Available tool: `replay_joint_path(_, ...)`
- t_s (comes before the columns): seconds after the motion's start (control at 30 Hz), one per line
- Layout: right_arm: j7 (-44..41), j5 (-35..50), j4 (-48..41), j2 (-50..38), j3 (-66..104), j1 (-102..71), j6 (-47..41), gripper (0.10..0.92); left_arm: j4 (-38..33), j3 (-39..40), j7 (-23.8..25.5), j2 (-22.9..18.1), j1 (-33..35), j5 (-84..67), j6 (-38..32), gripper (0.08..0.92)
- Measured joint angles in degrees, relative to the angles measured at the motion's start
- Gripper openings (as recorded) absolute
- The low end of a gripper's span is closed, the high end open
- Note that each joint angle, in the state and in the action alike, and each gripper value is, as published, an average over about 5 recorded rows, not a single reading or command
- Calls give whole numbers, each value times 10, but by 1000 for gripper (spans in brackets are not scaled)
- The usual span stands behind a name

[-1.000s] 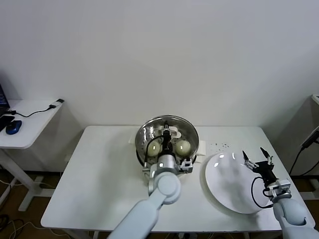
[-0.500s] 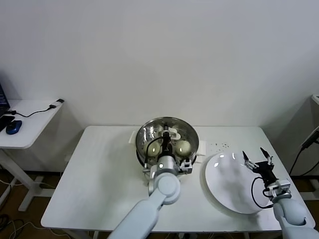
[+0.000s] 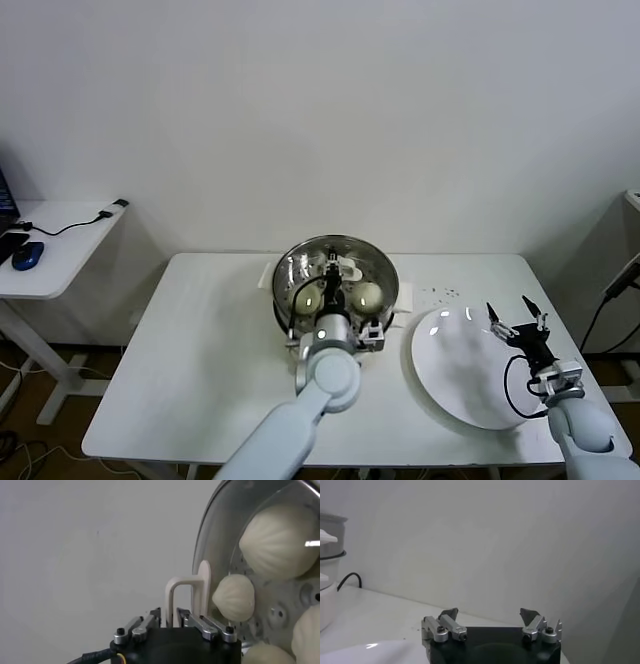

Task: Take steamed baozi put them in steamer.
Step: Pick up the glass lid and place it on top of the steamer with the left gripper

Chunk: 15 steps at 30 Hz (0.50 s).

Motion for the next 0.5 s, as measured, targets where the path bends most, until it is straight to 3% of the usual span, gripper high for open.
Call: replay_joint_path(0.5, 0, -2, -4, 0, 7, 2, -3, 823, -75, 11, 24, 40, 19, -17, 0, 758)
